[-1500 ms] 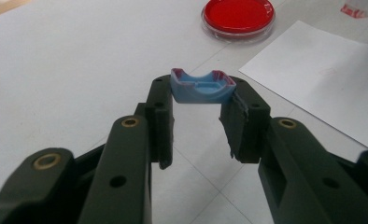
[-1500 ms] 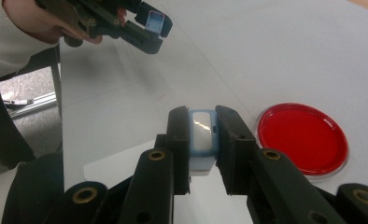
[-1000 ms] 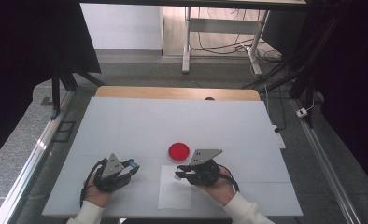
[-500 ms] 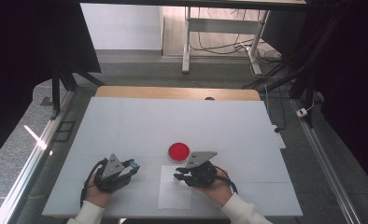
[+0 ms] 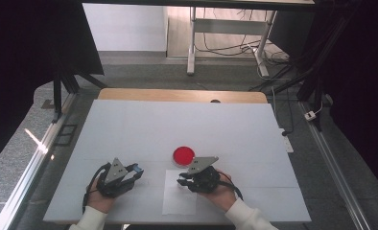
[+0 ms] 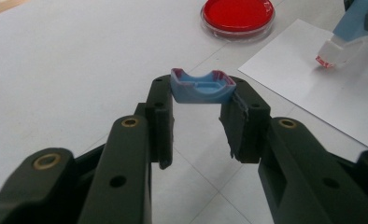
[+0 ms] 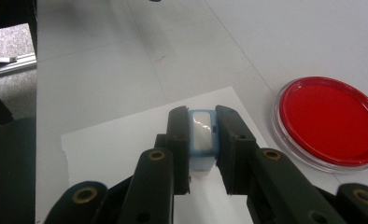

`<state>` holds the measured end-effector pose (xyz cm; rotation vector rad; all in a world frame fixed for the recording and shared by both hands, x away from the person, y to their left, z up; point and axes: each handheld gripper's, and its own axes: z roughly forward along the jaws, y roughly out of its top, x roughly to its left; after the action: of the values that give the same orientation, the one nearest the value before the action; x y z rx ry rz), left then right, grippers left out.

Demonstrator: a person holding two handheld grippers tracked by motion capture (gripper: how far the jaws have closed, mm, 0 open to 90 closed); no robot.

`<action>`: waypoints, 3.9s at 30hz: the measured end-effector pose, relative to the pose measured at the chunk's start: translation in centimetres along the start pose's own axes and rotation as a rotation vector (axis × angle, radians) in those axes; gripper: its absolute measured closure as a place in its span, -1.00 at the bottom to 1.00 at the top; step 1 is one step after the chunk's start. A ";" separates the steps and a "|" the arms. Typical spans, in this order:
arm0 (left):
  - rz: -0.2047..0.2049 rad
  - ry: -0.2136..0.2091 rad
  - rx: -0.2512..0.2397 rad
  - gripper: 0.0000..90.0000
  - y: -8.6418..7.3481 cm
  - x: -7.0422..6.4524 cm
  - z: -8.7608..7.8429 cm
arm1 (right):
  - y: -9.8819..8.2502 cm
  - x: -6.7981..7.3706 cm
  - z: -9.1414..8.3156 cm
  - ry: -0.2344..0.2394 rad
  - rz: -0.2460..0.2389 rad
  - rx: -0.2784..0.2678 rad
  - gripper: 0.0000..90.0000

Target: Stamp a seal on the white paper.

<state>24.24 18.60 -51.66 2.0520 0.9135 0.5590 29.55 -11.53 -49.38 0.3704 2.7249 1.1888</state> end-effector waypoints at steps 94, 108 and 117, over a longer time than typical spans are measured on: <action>-0.007 0.009 -0.004 0.43 0.0 -0.1 -0.1 | -0.2 0.0 1.3 0.022 -0.009 0.069 0.70; -0.007 0.009 -0.005 0.43 0.0 0.2 0.0 | 0.0 0.3 1.3 0.012 -0.056 0.075 0.68; -0.003 0.007 -0.006 0.43 0.0 0.1 0.0 | 0.1 0.2 0.9 0.020 -0.042 0.052 0.67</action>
<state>24.30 18.74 -51.63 2.0445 0.9180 0.5670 29.63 -10.77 -49.92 0.3078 2.7708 1.1194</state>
